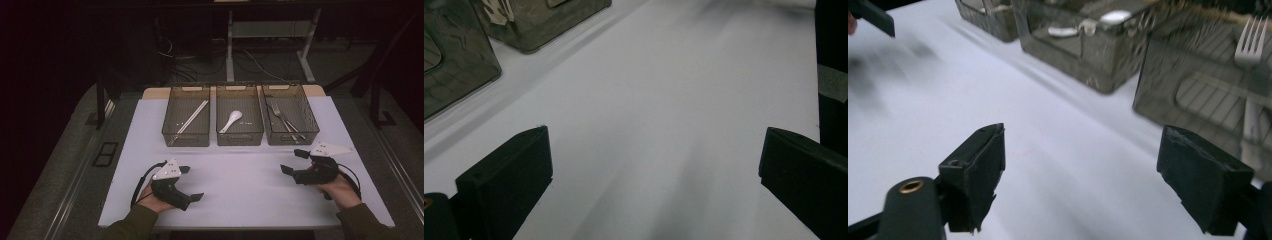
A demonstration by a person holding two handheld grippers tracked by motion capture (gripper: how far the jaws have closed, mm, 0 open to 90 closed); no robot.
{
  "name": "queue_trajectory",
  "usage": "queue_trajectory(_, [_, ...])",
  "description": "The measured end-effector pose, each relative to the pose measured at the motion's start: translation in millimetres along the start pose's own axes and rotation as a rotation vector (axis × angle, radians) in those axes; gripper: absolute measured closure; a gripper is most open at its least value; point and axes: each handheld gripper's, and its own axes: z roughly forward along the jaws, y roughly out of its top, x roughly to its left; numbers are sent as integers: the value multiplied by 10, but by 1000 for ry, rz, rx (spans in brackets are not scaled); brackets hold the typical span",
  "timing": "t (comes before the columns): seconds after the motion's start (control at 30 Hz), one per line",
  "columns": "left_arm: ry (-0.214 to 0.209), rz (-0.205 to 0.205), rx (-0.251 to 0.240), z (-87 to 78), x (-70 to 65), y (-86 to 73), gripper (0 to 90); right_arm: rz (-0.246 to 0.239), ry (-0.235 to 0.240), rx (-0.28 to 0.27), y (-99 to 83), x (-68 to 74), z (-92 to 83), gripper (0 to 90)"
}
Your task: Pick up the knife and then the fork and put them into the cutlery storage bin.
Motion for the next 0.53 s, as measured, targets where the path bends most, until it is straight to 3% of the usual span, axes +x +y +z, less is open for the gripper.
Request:
queue_trajectory(0.2, [2,-3,-1,-4,-4,0,0,30,25,15,-183,38,-40,183])
queue_trajectory(0.53, [8,-1,2,-1,-3,-3,0,34,14,14,-334,65,-151,169])
